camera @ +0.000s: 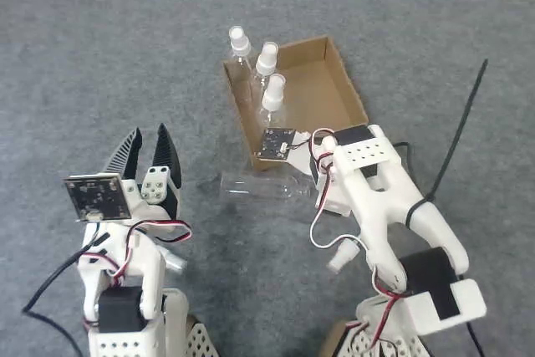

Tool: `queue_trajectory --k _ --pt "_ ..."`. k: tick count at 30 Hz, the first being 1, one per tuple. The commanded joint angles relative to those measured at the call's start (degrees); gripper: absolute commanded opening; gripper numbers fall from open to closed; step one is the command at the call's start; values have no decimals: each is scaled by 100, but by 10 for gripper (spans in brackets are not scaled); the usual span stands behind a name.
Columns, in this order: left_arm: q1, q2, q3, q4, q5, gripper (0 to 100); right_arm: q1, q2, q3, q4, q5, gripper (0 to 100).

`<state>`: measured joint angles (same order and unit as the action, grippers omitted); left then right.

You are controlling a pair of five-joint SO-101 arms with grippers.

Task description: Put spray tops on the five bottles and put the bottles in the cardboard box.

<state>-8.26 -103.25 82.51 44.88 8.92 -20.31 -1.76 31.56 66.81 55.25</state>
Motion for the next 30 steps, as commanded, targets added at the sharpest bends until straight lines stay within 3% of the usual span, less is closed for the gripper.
queue_trajectory --k 1,14,24,30 --pt "-35 -88 -31 -211 -62 111 31 -75 -369 -48 88 218" --pt "-35 -88 -31 -211 -62 111 48 -365 -352 22 44 61" --pt "-35 -88 -31 -211 -62 111 13 -1481 -334 989 26 52" --pt "-35 -88 -31 -211 -62 111 13 -1842 -334 1112 -633 53"
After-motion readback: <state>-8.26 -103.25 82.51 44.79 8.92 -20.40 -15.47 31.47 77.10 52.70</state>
